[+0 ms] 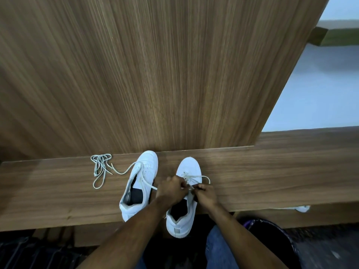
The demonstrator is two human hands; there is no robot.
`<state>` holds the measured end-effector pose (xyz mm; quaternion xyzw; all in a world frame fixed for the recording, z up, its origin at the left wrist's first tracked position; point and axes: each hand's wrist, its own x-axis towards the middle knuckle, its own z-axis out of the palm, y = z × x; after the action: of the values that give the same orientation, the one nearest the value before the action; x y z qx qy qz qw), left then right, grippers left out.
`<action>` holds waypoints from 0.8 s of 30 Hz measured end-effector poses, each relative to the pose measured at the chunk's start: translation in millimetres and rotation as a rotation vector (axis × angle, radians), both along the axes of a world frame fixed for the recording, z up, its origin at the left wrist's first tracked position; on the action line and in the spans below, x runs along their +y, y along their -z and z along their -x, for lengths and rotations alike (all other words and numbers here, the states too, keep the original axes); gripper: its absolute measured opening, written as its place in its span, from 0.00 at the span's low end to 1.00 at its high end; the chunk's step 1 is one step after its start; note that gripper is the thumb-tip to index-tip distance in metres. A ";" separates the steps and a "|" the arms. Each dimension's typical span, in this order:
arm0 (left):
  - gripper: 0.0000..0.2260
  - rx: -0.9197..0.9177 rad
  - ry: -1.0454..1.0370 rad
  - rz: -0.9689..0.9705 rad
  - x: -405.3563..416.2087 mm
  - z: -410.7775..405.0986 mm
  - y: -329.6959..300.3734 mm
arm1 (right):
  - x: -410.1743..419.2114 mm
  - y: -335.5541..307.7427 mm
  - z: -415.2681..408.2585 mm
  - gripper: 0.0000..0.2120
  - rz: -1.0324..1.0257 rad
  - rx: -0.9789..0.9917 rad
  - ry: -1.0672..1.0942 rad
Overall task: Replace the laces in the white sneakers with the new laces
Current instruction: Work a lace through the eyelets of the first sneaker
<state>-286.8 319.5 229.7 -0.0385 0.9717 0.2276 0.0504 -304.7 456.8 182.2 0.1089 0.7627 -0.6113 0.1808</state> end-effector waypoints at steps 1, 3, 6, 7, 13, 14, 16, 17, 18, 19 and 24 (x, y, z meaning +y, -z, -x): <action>0.09 0.001 -0.010 0.013 -0.1 -0.1 1.9 | 0.2 0.6 0.2 0.15 0.015 -0.012 0.004; 0.08 0.012 -0.029 0.023 -0.1 0.6 4.6 | 0.8 1.1 0.5 0.14 0.044 -0.030 0.010; 0.08 0.051 -0.039 0.040 -0.1 2.4 9.0 | 1.6 1.9 0.5 0.14 0.085 -0.038 0.012; 0.09 0.061 -0.042 0.044 -0.5 3.2 10.4 | 1.7 1.8 0.4 0.15 0.099 -0.040 0.018; 0.10 0.034 -0.006 0.162 0.2 6.3 10.2 | 2.3 3.6 1.3 0.16 0.144 -0.056 0.039; 0.11 0.026 0.002 0.182 0.2 6.8 9.9 | 2.1 3.9 1.5 0.16 0.151 -0.058 0.037; 0.11 0.015 0.022 0.203 -0.5 7.1 10.1 | 1.7 5.3 1.4 0.16 0.164 -0.062 0.040; 0.11 0.012 0.040 0.215 -0.6 7.1 10.7 | 1.9 5.9 1.3 0.15 0.167 -0.060 0.041; 0.11 0.013 0.064 0.233 -0.4 7.0 11.5 | 1.8 6.8 1.1 0.15 0.168 -0.058 0.040; 0.11 0.014 0.087 0.254 -0.4 7.0 12.3 | 2.1 7.9 0.8 0.15 0.168 -0.057 0.037; 0.13 -0.005 0.181 0.412 4.4 7.3 4.2 | 1.1 12.1 0.4 0.18 0.134 0.016 -0.005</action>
<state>-294.1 323.9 225.5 0.0386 0.9970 0.0190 0.0641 -305.1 457.8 170.1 0.0899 0.7219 -0.6612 0.1831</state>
